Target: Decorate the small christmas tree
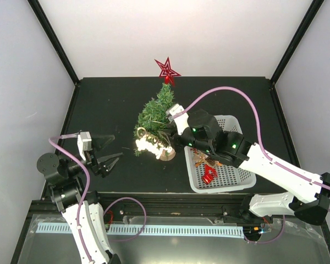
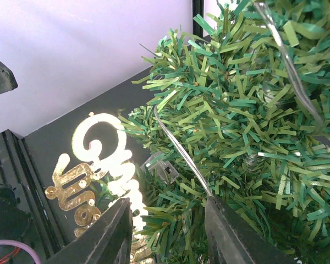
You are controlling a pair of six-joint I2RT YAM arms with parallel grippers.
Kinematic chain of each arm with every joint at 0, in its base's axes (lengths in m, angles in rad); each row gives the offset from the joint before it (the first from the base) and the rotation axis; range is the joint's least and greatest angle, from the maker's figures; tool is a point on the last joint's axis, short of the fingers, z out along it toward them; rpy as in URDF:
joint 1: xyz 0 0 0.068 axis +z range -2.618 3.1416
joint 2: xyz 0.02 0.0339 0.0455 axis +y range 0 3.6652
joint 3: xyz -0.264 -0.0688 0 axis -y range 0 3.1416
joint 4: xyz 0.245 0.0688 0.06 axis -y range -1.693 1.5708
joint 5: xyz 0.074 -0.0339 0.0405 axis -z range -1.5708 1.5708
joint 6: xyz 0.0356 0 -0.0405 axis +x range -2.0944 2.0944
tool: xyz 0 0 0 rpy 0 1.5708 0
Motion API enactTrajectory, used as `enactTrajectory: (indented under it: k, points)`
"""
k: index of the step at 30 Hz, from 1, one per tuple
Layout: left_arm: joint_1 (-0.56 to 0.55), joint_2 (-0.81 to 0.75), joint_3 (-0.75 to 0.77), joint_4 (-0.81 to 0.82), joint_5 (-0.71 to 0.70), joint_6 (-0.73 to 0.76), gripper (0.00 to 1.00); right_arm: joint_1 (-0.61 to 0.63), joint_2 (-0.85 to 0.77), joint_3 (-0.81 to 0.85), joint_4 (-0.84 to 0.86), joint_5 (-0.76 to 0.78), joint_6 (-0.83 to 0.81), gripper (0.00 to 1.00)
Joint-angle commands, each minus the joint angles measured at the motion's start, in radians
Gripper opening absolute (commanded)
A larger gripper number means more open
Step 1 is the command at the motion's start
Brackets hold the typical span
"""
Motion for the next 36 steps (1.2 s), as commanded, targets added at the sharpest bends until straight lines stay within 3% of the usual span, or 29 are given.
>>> enactTrajectory:
  k: [1,12,26,32,36]
  points:
    - [0.009,-0.012,-0.010,0.034,0.021,-0.021,0.99,-0.004,-0.017,-0.012,0.021,0.004,0.008,0.37]
    - [0.009,-0.008,-0.011,0.041,0.022,-0.025,0.99,-0.003,-0.033,-0.016,0.015,-0.024,0.005,0.37]
    - [0.013,0.000,-0.014,0.040,0.017,-0.026,0.99,-0.002,-0.118,-0.021,0.022,-0.133,-0.005,0.44]
    - [0.016,-0.002,-0.016,0.040,0.014,-0.028,0.99,0.062,-0.092,-0.024,0.025,-0.178,0.024,0.30]
    - [0.018,-0.002,-0.015,0.040,0.012,-0.029,0.99,0.178,-0.030,-0.010,-0.001,-0.075,0.049,0.28]
